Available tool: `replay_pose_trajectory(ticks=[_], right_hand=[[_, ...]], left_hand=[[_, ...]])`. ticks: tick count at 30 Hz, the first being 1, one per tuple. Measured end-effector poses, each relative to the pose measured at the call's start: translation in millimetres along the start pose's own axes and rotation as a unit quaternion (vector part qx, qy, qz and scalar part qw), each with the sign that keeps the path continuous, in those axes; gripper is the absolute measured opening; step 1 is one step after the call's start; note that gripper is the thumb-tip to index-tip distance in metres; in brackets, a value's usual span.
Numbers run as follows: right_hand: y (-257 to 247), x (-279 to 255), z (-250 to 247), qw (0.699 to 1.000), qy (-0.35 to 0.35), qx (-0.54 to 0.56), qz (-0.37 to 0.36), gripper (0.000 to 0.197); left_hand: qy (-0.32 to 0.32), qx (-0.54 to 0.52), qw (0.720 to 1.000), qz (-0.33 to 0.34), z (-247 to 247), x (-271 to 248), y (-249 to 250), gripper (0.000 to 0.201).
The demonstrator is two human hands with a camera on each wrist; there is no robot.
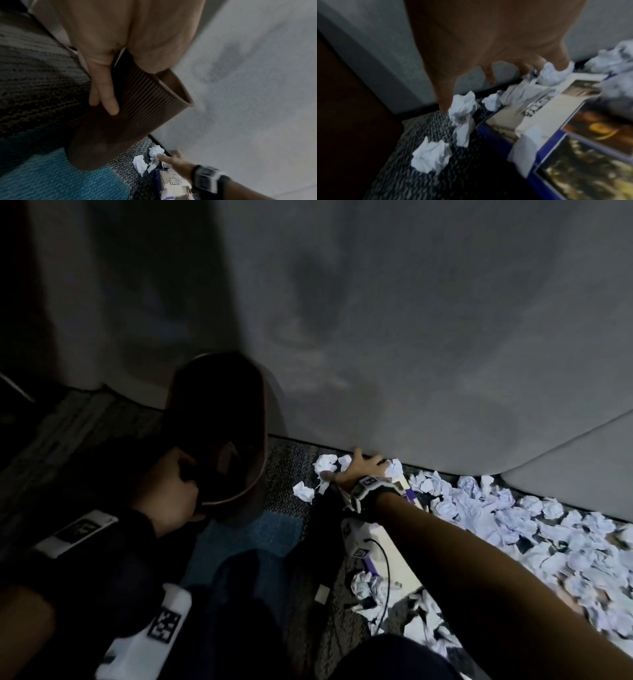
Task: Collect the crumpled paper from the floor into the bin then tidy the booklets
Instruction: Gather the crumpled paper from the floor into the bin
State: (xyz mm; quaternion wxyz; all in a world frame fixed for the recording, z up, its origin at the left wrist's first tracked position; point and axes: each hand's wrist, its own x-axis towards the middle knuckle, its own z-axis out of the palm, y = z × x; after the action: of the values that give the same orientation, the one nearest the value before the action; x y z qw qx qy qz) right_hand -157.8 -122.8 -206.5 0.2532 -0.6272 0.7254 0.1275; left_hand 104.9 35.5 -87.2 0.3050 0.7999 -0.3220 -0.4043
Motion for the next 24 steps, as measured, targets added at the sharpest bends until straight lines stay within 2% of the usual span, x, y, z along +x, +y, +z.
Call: replay_pose_trajectory(ticks=[3,5,7,11,13,16,20,22,24], right_hand=[[-17.0,9.3,23.7,1.000,-0.008,-0.008,0.004,0.123],[-32.4,9.4,41.0,0.999,-0.001,-0.020,-0.029,0.123],[-42.3,9.8,53.6,0.997,0.032,-0.034,-0.059,0.112],[-43.1,13.3,69.5,0.992,0.102,-0.005,-0.077,0.071],[-40.8,14.2,69.4,0.989,0.113,0.018,-0.091,0.057],[-31.7,17.1,65.5,0.983,0.092,0.053,-0.149,0.053],[-13.7,3.8,72.4,0.944,0.122,0.140,-0.274,0.038],[-6.9,-9.8,82.6,0.928,0.120,0.130,-0.329,0.033],[-4.6,-21.3,93.7,0.929,0.117,0.054,-0.348,0.036]], left_hand=[[0.009,-0.016,1.000,0.005,4.4,6.9,-6.4,0.027],[0.016,-0.018,1.000,0.010,5.0,7.3,-5.8,0.025],[0.017,-0.019,1.000,0.011,5.2,5.8,-4.6,0.025],[0.021,-0.020,0.999,0.015,6.5,3.3,-4.0,0.029],[0.028,-0.020,0.999,0.015,6.2,3.0,-3.9,0.029],[0.034,-0.022,0.999,0.013,7.1,2.5,-2.4,0.029],[0.034,-0.015,0.999,0.009,5.9,1.3,-1.6,0.028],[0.045,-0.002,0.999,0.015,5.9,0.8,-1.8,0.027],[0.046,0.009,0.999,0.022,6.2,0.7,-1.2,0.027]])
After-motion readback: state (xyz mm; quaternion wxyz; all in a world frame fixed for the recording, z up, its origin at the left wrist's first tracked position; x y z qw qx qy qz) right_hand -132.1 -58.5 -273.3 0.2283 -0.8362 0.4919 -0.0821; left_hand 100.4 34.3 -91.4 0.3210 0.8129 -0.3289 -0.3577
